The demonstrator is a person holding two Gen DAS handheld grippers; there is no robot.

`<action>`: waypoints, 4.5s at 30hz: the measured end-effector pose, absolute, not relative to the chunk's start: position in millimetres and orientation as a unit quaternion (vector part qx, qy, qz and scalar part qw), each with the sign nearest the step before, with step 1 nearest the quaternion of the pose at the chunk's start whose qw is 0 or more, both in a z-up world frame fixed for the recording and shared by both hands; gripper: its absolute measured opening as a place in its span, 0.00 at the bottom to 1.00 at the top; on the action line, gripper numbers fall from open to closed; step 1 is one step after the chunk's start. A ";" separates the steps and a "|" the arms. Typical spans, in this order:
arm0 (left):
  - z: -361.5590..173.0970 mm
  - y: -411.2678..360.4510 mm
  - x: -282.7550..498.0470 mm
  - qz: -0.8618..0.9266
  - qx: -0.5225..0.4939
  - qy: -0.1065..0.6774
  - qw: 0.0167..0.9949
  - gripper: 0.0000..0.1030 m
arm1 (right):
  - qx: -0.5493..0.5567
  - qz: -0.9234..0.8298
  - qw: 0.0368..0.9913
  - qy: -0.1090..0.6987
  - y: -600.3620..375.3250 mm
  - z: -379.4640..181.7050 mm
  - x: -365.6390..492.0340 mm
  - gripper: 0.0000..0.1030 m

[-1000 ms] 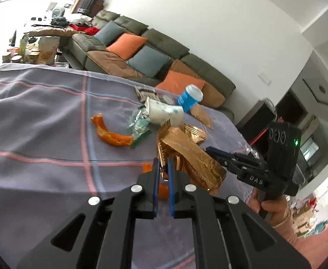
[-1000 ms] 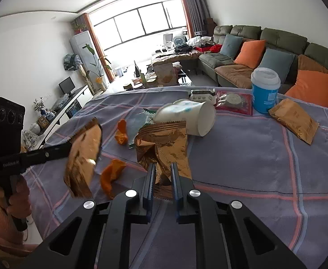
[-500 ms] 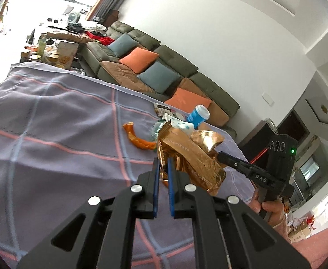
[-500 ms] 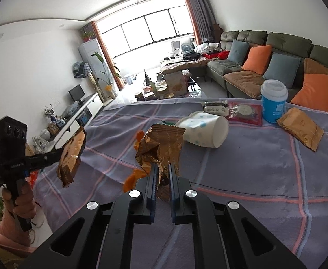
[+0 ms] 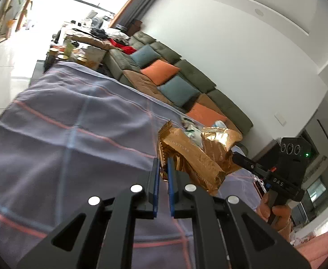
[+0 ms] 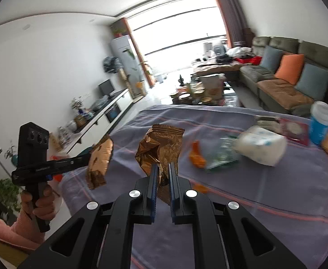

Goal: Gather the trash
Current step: 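Carry both gold wrappers to the teal basket and open both grippers, then move both open grippers back over the blanket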

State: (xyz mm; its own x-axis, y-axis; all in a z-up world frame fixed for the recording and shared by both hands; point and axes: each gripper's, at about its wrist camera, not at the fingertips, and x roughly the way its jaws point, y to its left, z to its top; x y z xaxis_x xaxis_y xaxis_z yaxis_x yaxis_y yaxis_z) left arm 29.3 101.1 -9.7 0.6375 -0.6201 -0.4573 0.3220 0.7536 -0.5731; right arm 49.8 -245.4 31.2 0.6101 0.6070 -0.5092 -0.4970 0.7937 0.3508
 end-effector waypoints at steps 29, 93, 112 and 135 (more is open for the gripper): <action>-9.1 234.1 -31.5 -0.105 -0.265 0.293 0.913 0.08 | 0.042 0.463 0.817 0.342 -79.1 20.3 77.8 0.09; -38.2 362.6 -30.1 0.143 -0.233 0.323 0.906 0.09 | -0.026 0.524 0.750 0.403 143.1 -9.9 100.4 0.12; -27.0 329.5 -34.4 0.075 -0.228 0.283 0.929 0.41 | -0.007 0.518 0.763 0.386 95.3 6.0 94.7 0.36; -20.1 66.6 7.5 -0.241 -0.109 0.307 0.914 0.68 | 0.057 0.317 0.883 0.342 -174.8 15.9 83.3 0.57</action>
State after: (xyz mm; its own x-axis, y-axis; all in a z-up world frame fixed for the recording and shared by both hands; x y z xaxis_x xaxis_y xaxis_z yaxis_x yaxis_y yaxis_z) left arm 7.5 66.6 -20.1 0.6958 -0.5074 -0.5084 0.3736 0.8601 -0.3472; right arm 83.3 -174.8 15.9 0.5644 0.5988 -0.5682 -0.5212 0.7923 0.3172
